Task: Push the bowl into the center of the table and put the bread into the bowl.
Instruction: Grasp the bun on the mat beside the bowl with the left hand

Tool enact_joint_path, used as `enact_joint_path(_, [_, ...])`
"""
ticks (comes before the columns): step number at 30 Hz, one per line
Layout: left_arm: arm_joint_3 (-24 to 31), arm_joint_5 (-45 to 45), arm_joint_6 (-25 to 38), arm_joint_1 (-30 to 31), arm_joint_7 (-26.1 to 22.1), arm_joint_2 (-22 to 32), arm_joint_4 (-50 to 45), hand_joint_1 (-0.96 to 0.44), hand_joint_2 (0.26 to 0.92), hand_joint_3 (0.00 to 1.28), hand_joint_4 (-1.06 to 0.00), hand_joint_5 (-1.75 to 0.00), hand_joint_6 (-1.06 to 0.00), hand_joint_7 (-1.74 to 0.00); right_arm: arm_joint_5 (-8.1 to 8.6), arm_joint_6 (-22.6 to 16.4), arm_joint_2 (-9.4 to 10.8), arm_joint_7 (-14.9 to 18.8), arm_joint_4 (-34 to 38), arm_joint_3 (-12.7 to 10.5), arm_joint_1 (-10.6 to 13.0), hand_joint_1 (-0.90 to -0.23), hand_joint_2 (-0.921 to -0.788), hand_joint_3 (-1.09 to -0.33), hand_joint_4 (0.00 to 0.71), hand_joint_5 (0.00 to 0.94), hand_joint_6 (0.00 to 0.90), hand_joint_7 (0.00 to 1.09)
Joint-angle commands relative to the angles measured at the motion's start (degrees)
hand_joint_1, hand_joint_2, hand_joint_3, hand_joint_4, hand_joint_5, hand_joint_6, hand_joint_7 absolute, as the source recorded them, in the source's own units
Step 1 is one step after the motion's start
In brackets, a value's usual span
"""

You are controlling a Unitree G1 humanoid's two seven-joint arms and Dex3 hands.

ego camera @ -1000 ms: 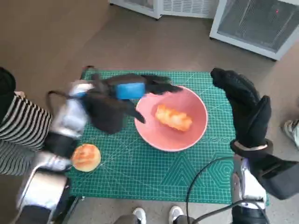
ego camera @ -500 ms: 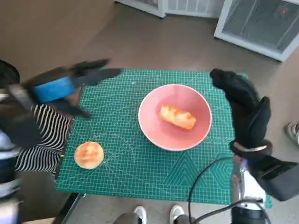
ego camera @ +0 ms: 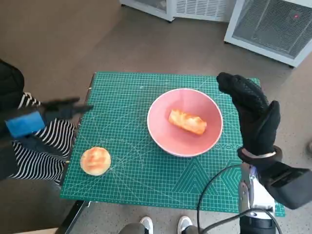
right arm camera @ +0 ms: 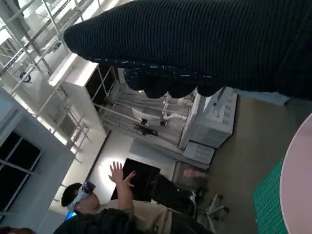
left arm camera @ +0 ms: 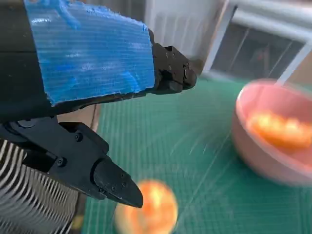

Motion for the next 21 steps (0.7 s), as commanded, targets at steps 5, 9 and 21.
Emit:
enact_joint_path(5, [-1.13, 2.73, 1.14, 5.16, 2.21, -0.54, -3.03, -0.29, 0.757, 0.00, -0.06, 0.00, -0.25, -0.04, 0.99, 1.04, 0.18, 1.19, 1.96, 0.59, -0.68, -0.697, -0.921, -0.682, 0.174, 0.001, 0.051, 0.46])
enact_joint_path(9, [-3.42, 4.55, 0.61, 5.80, 3.29, -1.59, -1.90, -0.28, 0.751, 0.00, -0.06, 0.00, -0.25, -0.04, 1.32, 1.27, 0.19, 1.60, 2.22, 0.75, -0.96, -0.698, -0.921, -0.683, 0.170, 0.000, 0.048, 0.46])
enact_joint_path(21, [-11.28, 11.41, -3.07, 4.37, 8.50, -6.15, 6.04, -0.20, 0.743, 0.00, -0.08, -0.01, -0.26, -0.02, 2.46, 1.53, -0.39, 2.81, 2.27, 0.59, -0.69, -0.707, -0.921, -0.687, 0.161, 0.000, 0.042, 0.46])
